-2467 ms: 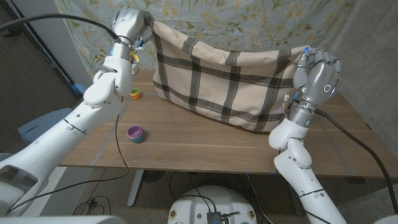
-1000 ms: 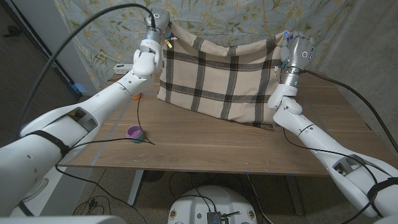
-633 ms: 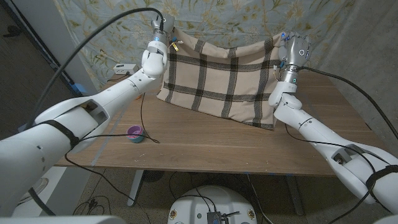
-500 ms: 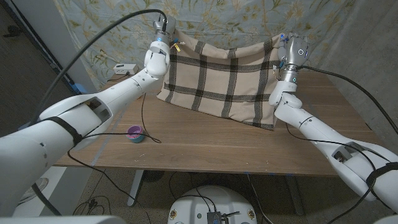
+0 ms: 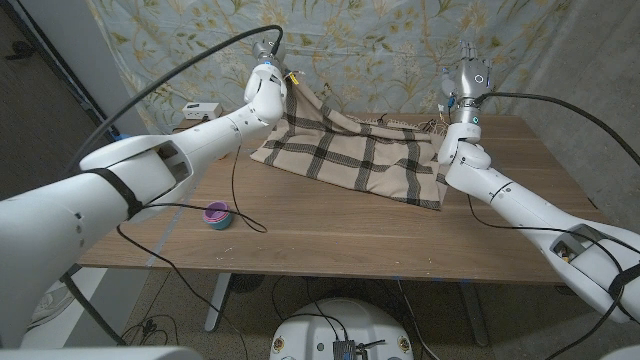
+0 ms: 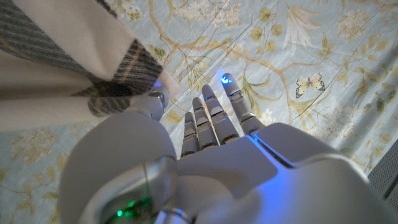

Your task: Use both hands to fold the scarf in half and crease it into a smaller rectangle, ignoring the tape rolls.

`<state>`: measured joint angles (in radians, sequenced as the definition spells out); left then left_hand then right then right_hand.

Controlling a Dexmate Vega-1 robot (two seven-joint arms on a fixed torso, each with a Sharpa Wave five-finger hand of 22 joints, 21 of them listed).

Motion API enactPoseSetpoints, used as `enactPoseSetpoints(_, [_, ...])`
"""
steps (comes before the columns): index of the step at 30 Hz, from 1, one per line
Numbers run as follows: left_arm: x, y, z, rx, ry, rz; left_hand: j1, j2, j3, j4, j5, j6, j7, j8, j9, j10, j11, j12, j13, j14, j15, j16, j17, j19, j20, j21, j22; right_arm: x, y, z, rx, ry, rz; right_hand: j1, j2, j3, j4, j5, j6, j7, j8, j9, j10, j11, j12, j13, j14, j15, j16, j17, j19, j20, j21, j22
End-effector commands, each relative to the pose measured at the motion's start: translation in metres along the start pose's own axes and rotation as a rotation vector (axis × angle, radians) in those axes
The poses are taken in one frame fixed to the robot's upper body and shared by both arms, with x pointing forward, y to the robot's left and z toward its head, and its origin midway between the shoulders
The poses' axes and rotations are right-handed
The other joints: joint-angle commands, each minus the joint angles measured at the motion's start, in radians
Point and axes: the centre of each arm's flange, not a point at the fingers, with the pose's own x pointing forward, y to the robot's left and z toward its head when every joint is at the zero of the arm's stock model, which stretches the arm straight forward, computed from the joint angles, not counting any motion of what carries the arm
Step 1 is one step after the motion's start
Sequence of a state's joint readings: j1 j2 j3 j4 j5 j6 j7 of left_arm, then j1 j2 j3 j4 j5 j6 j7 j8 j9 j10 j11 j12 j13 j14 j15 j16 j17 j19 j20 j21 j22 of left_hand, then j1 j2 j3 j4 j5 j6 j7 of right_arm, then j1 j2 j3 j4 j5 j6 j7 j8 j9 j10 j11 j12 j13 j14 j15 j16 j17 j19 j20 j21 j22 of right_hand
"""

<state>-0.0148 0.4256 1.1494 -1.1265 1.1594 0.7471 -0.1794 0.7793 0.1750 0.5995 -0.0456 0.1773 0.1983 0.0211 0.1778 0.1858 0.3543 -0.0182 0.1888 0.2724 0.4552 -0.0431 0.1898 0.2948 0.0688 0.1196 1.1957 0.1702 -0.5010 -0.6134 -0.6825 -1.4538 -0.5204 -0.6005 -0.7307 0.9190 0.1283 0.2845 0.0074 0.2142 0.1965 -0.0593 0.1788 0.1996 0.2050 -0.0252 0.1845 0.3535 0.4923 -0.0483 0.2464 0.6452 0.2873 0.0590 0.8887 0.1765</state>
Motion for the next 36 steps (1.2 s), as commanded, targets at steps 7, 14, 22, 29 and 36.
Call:
enactPoseSetpoints(7, [-0.032, -0.003, -0.011, -0.049, 0.129, 0.102, -0.069, -0.07, -0.005, -0.009, -0.003, 0.155, -0.07, 0.042, 0.001, 0.118, -0.036, 0.039, -0.037, 0.09, -0.047, 0.029, -0.068, 0.048, -0.003, -0.049, -0.001, -0.024, -0.013, 0.011, 0.005, -0.079, 0.147, -0.032, 0.008, 0.007, 0.012, -0.009, 0.117, -0.011, 0.046, -0.002, 0.077, 0.0, 0.028, -0.017, 0.011, -0.072, -0.008, -0.026, 0.007, 0.003, -0.01, 0.0])
enactPoseSetpoints(14, [-0.036, -0.01, -0.023, -0.218, -0.007, -0.008, -0.14, -0.135, -0.053, 0.0, -0.011, 0.192, -0.079, 0.039, 0.001, 0.159, -0.038, 0.046, -0.049, 0.107, -0.06, 0.033, -0.084, 0.068, -0.017, -0.07, 0.0, -0.034, -0.016, 0.011, 0.044, -0.106, 0.159, -0.038, 0.015, 0.015, 0.011, -0.011, 0.159, -0.011, 0.056, -0.003, 0.116, 0.001, 0.038, -0.025, 0.02, -0.064, -0.01, -0.039, 0.019, -0.005, -0.012, -0.001])
enactPoseSetpoints(22, [-0.048, -0.027, -0.032, -0.362, -0.151, -0.131, -0.283, -0.215, -0.142, 0.044, 0.003, 0.151, -0.075, 0.009, 0.001, 0.106, -0.011, 0.017, -0.059, 0.052, -0.026, 0.017, -0.093, 0.049, 0.018, -0.124, 0.002, -0.045, -0.01, 0.012, 0.091, -0.134, 0.251, -0.088, 0.019, 0.008, 0.035, -0.025, 0.187, -0.009, 0.055, -0.003, 0.155, 0.016, 0.043, -0.036, 0.019, -0.035, -0.014, -0.056, 0.008, -0.023, -0.025, -0.002])
enactPoseSetpoints(29, [-0.057, -0.04, -0.041, -0.387, -0.262, -0.237, -0.333, -0.236, -0.171, 0.057, 0.014, 0.069, -0.071, -0.004, 0.001, 0.024, 0.006, -0.001, -0.061, -0.045, 0.009, -0.004, -0.097, -0.028, 0.038, -0.183, 0.005, -0.056, -0.002, 0.015, 0.131, -0.151, 0.333, -0.155, 0.023, -0.01, 0.071, -0.032, 0.186, -0.003, 0.044, -0.002, 0.161, 0.027, 0.037, -0.045, 0.004, -0.008, -0.02, -0.069, -0.005, 0.0, -0.042, -0.003])
enactPoseSetpoints(36, [-0.064, -0.049, -0.05, -0.382, -0.335, -0.318, -0.333, -0.248, -0.178, 0.046, 0.024, 0.025, -0.057, -0.002, 0.001, -0.034, 0.013, -0.004, -0.061, -0.112, 0.024, -0.009, -0.101, -0.078, 0.038, -0.222, 0.006, -0.068, 0.007, 0.019, 0.135, -0.166, 0.398, -0.198, 0.024, -0.02, 0.092, -0.033, 0.165, -0.003, 0.03, -0.002, 0.141, 0.039, 0.024, -0.052, -0.032, 0.002, -0.034, -0.082, -0.019, 0.017, -0.059, -0.004])
